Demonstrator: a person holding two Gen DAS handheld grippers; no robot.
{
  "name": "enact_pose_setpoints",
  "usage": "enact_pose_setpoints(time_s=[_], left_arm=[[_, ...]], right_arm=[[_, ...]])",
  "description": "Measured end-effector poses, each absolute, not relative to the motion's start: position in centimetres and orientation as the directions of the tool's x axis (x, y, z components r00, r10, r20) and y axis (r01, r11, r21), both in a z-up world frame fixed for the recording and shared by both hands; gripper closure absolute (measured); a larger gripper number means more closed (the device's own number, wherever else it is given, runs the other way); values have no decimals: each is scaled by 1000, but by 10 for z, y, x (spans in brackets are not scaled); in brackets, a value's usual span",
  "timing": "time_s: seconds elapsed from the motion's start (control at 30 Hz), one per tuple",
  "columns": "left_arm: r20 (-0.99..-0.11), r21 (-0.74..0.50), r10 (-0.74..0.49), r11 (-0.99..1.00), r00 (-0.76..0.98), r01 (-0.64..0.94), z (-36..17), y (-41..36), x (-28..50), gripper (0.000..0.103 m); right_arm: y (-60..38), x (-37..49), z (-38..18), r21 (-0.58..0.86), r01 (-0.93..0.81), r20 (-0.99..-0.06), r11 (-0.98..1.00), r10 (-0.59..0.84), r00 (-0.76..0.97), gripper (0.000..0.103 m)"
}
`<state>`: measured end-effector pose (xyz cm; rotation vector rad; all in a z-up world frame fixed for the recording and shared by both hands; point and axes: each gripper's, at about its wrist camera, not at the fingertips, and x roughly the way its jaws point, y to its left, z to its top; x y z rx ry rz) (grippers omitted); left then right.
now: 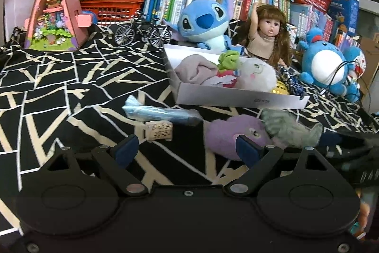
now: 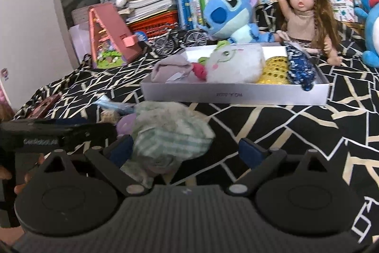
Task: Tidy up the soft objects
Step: 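Grasp the purple plush with the left tool while the right tool grasps the green checked cloth, then carry the purple plush with the left tool while the right tool carries the checked cloth into the box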
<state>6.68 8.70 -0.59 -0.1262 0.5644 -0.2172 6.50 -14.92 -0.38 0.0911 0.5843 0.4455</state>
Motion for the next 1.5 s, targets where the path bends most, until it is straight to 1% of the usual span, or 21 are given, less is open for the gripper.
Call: enact_pose_setpoints(time_s=[0.17,0.3,0.43,0.5,0.6,0.77,0.97,1.13,1.4,1.5], left_arm=[[-513,-212,-276,958,813,191,-4,82,71,14],[-510,-206,-286,956,811,207,-3,78,72,14],[-509,-202,-296,954,808,222,-2,73,72,14],[-509,-200,-300,953,807,228,-2,71,73,14],[-511,-199,-307,951,803,237,-2,68,74,14],[-514,-187,-318,948,797,258,-3,59,75,14],[-517,-169,-330,944,790,283,-4,48,78,14],[-521,-150,-332,942,786,299,-6,38,81,14],[-536,-124,-343,936,771,330,-11,24,87,15],[-546,-118,-341,936,765,333,-14,19,90,19]], right_arm=[[-138,58,-7,178,-443,-524,878,466,713,5],[-134,53,-5,150,-460,-517,875,466,718,14],[-139,51,-2,160,-450,-500,879,465,731,21],[-141,50,-1,155,-436,-494,886,452,743,29],[-145,48,2,134,-405,-481,905,416,771,36],[-157,50,6,126,-333,-474,934,352,807,43],[-175,54,10,131,-255,-462,958,287,839,46],[-184,55,11,124,-222,-463,967,254,849,46],[-188,59,7,144,-203,-474,968,248,845,43],[-187,60,4,150,-205,-477,967,252,842,38]])
